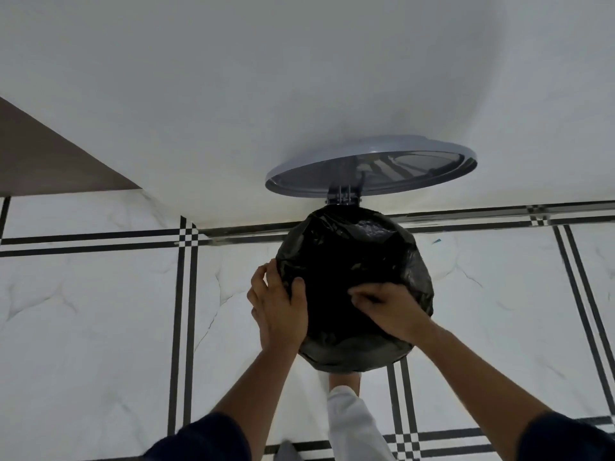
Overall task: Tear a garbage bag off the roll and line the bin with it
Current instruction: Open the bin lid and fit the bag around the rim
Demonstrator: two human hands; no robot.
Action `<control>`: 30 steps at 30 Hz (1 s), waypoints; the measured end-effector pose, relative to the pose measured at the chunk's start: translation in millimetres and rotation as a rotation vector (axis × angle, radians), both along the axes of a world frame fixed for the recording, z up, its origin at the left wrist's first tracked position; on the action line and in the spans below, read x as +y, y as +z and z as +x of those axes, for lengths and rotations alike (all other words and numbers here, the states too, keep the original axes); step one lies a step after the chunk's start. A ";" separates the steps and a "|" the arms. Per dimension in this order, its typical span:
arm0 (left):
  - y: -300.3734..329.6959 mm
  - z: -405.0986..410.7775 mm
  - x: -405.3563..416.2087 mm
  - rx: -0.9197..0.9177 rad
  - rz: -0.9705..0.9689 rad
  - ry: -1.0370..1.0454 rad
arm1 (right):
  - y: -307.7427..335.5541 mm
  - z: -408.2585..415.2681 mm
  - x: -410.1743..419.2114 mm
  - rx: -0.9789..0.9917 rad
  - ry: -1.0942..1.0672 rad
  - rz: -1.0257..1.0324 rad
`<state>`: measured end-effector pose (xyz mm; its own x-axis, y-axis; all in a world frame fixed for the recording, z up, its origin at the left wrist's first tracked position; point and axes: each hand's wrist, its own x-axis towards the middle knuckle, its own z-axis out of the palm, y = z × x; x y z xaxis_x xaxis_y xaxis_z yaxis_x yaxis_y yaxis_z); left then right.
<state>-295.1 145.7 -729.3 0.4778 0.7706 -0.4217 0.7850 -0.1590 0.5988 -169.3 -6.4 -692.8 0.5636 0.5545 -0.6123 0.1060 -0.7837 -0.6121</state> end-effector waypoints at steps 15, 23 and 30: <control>-10.1 64.8 82.6 -0.054 -0.396 0.116 | -43.1 110.4 -20.5 0.251 -0.861 0.195; -23.3 79.3 99.2 -0.050 -0.508 0.130 | -44.8 125.3 -16.1 0.308 -0.808 0.122; -23.7 78.1 98.5 -0.117 -0.530 0.139 | -38.9 127.7 -14.0 0.264 -0.524 0.065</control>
